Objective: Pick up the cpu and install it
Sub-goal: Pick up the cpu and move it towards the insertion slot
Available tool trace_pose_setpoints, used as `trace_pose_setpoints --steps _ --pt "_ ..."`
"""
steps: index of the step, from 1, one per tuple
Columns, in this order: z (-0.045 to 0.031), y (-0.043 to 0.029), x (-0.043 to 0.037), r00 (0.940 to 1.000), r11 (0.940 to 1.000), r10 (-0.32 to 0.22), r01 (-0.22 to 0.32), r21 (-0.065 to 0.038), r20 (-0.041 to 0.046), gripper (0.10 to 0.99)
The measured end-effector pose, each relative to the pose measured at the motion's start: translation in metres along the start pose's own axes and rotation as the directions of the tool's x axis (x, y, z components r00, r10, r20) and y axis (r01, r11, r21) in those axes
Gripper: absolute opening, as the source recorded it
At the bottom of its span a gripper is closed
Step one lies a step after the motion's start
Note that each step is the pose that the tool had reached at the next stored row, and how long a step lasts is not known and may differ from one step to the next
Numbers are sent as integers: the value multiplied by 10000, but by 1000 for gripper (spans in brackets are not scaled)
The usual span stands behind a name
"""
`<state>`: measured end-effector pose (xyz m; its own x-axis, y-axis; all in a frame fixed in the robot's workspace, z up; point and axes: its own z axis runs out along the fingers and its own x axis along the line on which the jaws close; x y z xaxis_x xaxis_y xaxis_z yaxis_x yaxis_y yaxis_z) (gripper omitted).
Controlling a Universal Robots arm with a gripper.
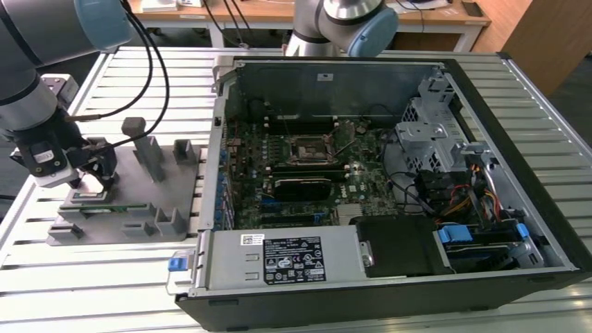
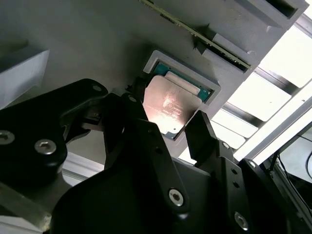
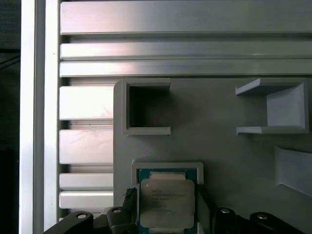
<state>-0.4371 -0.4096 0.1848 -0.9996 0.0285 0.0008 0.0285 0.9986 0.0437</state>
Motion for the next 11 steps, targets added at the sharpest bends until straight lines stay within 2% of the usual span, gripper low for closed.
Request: trace_pose_setpoints --steps 1,5,6,11 --pt "1 0 0 10000 10000 0 0 -1 1 600" --pt "1 0 0 10000 10000 0 0 0 0 580" --pt "0 0 0 10000 10000 0 0 1 0 537" --pt "-1 0 0 10000 10000 0 0 -3 5 537"
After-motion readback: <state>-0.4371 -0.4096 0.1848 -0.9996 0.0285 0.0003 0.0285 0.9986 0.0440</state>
